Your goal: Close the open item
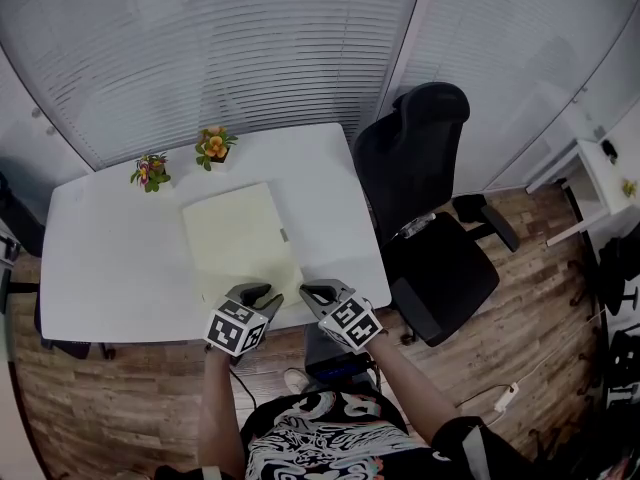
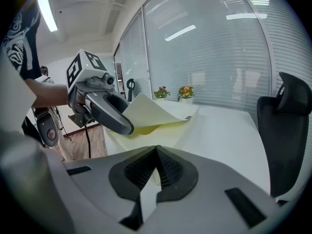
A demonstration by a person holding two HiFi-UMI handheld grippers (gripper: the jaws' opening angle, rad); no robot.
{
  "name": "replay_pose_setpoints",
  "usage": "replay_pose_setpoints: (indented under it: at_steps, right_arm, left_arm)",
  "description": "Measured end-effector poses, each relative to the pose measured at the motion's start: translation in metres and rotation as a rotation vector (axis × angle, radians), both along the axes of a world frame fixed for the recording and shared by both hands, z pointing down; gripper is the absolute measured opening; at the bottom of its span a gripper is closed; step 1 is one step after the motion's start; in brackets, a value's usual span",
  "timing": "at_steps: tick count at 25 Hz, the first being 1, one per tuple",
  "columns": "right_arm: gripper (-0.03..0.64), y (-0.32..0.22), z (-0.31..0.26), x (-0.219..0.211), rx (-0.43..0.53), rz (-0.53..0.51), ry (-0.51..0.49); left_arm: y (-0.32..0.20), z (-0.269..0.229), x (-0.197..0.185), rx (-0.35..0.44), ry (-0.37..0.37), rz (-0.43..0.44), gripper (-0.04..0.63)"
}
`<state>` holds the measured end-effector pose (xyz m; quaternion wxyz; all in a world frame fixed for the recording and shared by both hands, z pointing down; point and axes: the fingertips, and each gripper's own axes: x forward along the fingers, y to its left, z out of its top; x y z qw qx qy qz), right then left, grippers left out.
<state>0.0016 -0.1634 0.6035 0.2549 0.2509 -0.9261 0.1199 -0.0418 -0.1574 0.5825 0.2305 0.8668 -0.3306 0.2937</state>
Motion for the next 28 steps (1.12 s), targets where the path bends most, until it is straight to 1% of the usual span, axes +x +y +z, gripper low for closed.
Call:
replay_pose_setpoints:
  at_steps: [5, 11, 17, 23, 28]
  right_arm:
    - [0.003, 0.000, 0.000, 0.001, -0.001, 0.001, 0.004]
    - [0.003, 0.000, 0.000, -0.001, 0.002, 0.000, -0.003]
    - [0.003, 0.000, -0.001, 0.000, 0.001, 0.001, -0.003]
    - [0.003, 0.000, 0.000, 0.000, 0.001, 0.000, 0.000]
    - [0.003, 0.000, 0.000, 0.000, 0.000, 0.002, 0.000]
  left_arm:
    - [0.001, 0.002, 0.002, 0.003, -0.031, 0.013, 0.124]
    - [0.003, 0.008, 0.004, 0.008, -0.103, 0.043, 0.130]
    - [0.004, 0.010, 0.007, 0.002, -0.142, 0.067, 0.135]
    - [0.007, 0.016, 0.011, -0.002, -0.234, 0.123, 0.140]
    - [0.009, 0.021, 0.012, -0.020, -0.292, 0.163, 0.146]
